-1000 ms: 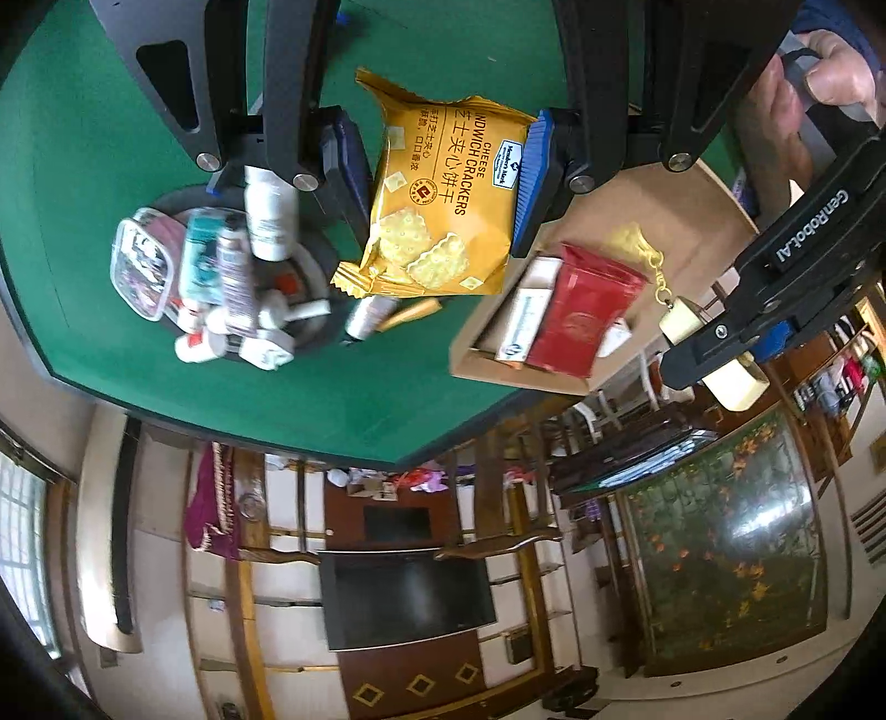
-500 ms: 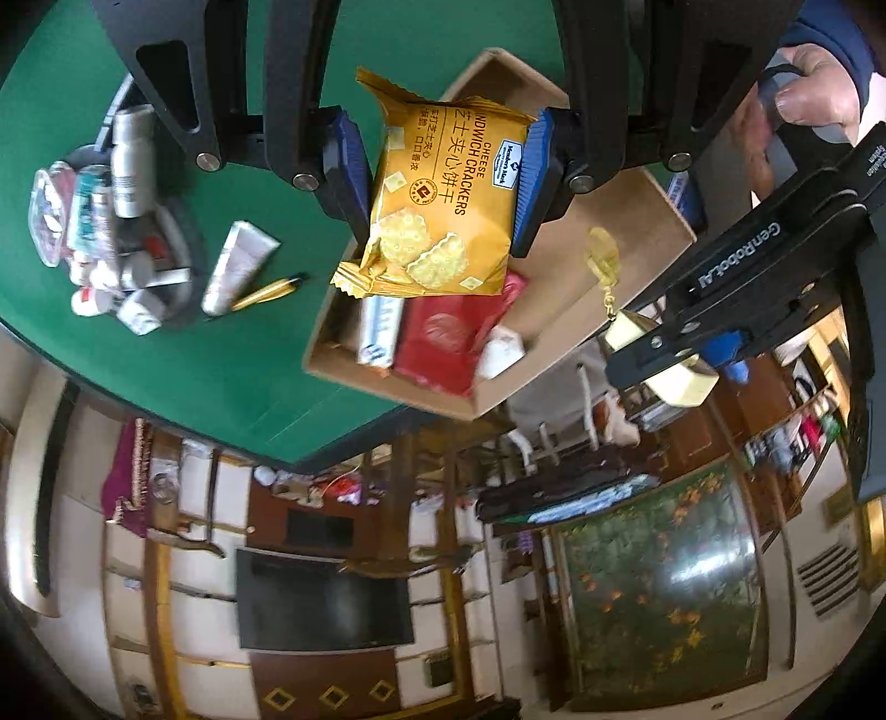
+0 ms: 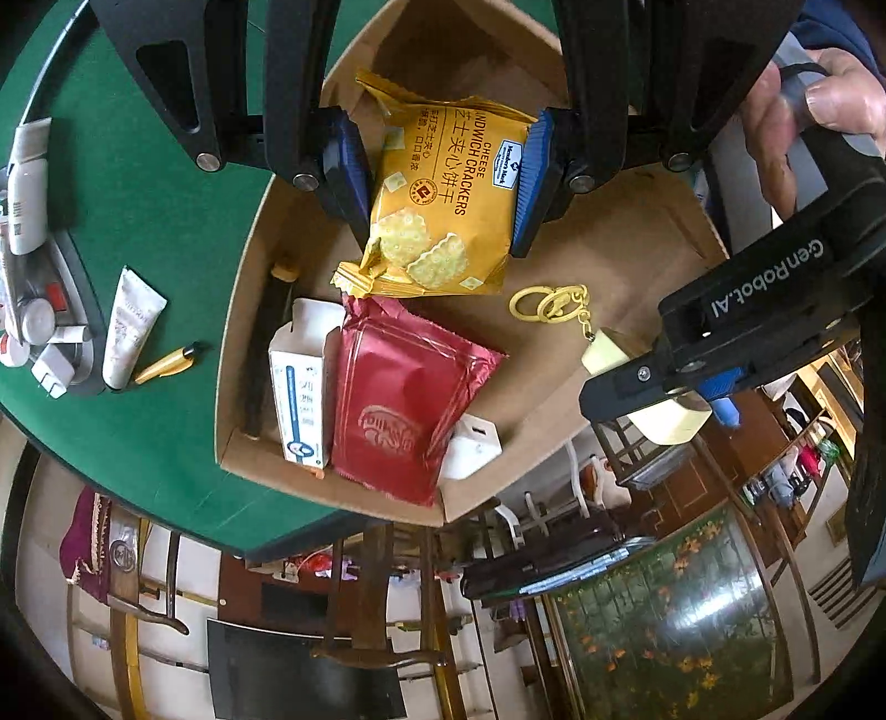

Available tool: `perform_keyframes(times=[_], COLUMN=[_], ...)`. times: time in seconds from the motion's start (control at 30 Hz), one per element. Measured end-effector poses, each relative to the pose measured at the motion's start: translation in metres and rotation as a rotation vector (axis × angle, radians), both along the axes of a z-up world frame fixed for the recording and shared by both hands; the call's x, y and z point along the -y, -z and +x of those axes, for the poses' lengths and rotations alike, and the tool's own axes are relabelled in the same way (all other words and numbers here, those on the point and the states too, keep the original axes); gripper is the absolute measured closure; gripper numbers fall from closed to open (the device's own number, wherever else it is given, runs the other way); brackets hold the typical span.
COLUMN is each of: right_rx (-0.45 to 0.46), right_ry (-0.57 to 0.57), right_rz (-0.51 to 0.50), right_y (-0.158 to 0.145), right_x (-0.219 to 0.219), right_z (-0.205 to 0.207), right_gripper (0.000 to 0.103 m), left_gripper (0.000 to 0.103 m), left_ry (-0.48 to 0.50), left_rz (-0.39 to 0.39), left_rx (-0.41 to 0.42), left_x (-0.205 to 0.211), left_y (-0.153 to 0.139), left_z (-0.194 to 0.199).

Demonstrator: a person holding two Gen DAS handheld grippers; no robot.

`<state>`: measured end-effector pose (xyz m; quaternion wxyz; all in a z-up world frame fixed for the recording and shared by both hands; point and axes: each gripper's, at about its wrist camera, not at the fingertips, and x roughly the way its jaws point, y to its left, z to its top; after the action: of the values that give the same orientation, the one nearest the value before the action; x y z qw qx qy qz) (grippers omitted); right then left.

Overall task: Organize objects
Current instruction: 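Lift and carry the soap box and cracker packet over the cardboard box, then open both tools, releasing the soap box and cracker packet into the box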

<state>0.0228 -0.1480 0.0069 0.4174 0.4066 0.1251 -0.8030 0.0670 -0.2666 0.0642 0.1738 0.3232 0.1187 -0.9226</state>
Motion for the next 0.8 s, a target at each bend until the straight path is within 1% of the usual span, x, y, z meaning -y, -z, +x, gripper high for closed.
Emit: perform_keyframes(times=[0.07,0.23,0.33,0.43,0.8], right_rx=[0.007,0.023,0.04,0.035,0.031], right_ry=[0.004,0.013,0.019,0.022,0.019], right_rz=[0.007,0.015,0.013,0.018,0.03], right_y=[0.003,0.007,0.008,0.008,0.009], right_x=[0.001,0.004,0.005,0.008,0.017], right_z=[-0.003,-0.007,-0.01,-0.01,-0.011], right_gripper=[0.053,0.053,0.053,0.053,0.052], left_gripper=[0.057,0.057,0.057,0.057,0.057], left_ry=[0.004,0.012,0.021,0.028,0.054], left_rz=[0.02,0.097,0.118,0.139,0.125], left_rx=[0.02,0.061,0.079,0.094,0.137], left_x=[0.004,0.015,0.018,0.019,0.016], left_y=[0.006,0.016,0.021,0.024,0.025], left_z=[-0.005,-0.017,-0.021,-0.025,-0.04])
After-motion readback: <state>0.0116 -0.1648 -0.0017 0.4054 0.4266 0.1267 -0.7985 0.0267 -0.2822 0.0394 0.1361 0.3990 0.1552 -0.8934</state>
